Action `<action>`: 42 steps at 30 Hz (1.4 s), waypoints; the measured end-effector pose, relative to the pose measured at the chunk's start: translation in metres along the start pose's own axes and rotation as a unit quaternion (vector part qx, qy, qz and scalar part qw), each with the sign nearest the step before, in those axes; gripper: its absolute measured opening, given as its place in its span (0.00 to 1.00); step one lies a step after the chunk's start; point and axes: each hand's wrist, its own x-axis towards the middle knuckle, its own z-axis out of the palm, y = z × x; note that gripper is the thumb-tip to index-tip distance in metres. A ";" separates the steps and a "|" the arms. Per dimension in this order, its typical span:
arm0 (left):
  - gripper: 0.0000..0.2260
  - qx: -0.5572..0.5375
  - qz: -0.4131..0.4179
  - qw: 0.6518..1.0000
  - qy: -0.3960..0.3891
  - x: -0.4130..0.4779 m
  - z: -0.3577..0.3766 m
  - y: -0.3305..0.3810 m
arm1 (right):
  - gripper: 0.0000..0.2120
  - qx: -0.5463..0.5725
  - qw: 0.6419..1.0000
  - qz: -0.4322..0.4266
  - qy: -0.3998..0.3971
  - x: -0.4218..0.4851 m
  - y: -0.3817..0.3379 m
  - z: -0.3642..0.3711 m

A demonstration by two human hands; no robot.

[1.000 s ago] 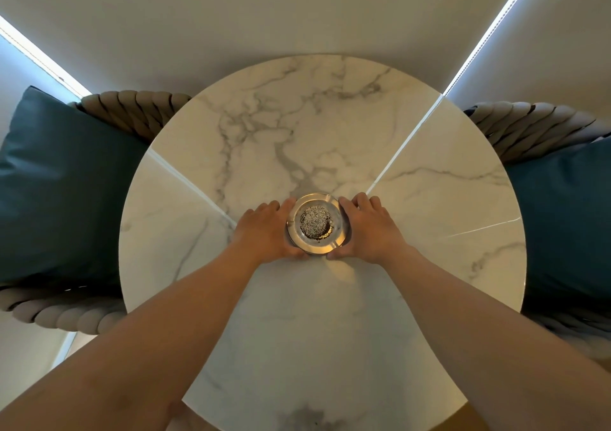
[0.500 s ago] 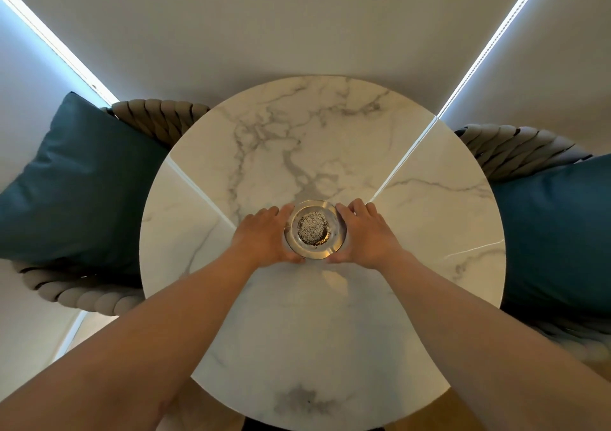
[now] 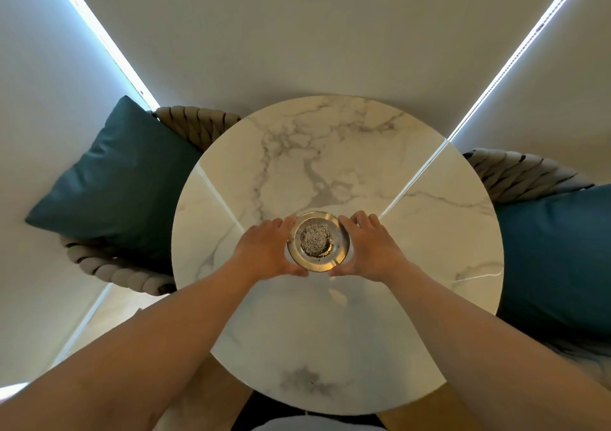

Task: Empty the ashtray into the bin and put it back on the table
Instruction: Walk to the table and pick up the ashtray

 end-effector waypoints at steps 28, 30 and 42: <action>0.49 -0.034 -0.058 0.998 -0.009 -0.103 0.050 0.009 | 0.52 -0.016 0.997 -0.050 -0.055 -0.069 -0.029 0.040; 0.49 -0.037 -0.063 0.997 -0.003 -0.105 0.052 0.010 | 0.53 -0.019 0.997 -0.054 -0.056 -0.068 -0.028 0.039; 0.47 -0.079 -0.116 0.989 0.041 -0.136 0.063 0.007 | 0.52 -0.042 0.989 -0.111 -0.085 -0.060 -0.044 0.046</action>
